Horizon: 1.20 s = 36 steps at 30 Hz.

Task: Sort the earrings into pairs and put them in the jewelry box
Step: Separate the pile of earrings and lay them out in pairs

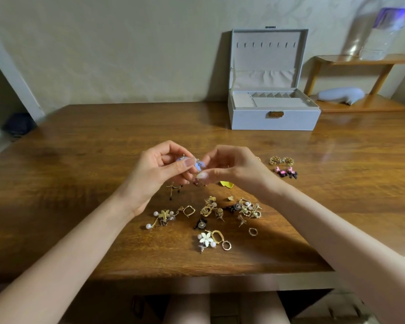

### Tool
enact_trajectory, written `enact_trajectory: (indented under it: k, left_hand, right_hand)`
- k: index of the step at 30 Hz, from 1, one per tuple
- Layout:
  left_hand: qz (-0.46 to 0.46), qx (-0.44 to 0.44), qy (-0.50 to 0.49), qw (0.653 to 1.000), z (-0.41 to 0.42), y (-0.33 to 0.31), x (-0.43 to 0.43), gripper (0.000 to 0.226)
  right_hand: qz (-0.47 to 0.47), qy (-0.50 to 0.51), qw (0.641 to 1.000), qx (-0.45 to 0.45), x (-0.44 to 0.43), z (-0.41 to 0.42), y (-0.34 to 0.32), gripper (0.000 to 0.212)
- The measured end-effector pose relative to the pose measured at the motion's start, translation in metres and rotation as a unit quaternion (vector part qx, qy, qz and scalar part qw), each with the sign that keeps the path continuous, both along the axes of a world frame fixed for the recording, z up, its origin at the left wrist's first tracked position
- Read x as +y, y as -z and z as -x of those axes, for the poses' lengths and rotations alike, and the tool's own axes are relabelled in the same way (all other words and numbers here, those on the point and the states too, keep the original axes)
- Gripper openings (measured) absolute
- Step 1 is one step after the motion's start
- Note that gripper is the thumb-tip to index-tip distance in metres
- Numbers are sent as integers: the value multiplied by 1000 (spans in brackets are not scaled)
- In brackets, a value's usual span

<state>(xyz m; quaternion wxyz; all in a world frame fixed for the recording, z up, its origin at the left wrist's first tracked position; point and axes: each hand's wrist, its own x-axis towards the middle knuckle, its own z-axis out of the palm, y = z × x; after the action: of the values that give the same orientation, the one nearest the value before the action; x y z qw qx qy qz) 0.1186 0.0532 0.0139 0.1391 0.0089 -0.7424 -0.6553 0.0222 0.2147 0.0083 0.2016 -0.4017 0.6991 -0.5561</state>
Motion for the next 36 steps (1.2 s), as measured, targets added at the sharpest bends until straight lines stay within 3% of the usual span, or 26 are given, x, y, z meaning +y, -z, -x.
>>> enact_trajectory:
  k: [5,17,30,36]
  left_hand:
    - [24,-13,-11,1000,0,0,-5,24]
    - [41,-24,-13,999,-7,0,-9,24]
    - [43,-65,-24,997,-23,-15,-45,38]
    - [175,-78,-102,976,-32,-11,-64,8]
  right_hand:
    - [35,7,999,-17,-4,0,-2,10]
    - [76,5,996,-52,-19,-2,-7,15]
    - [74,65,990,97,-56,-5,-19,10]
    - [3,44,979,197,-65,-4,-15,9]
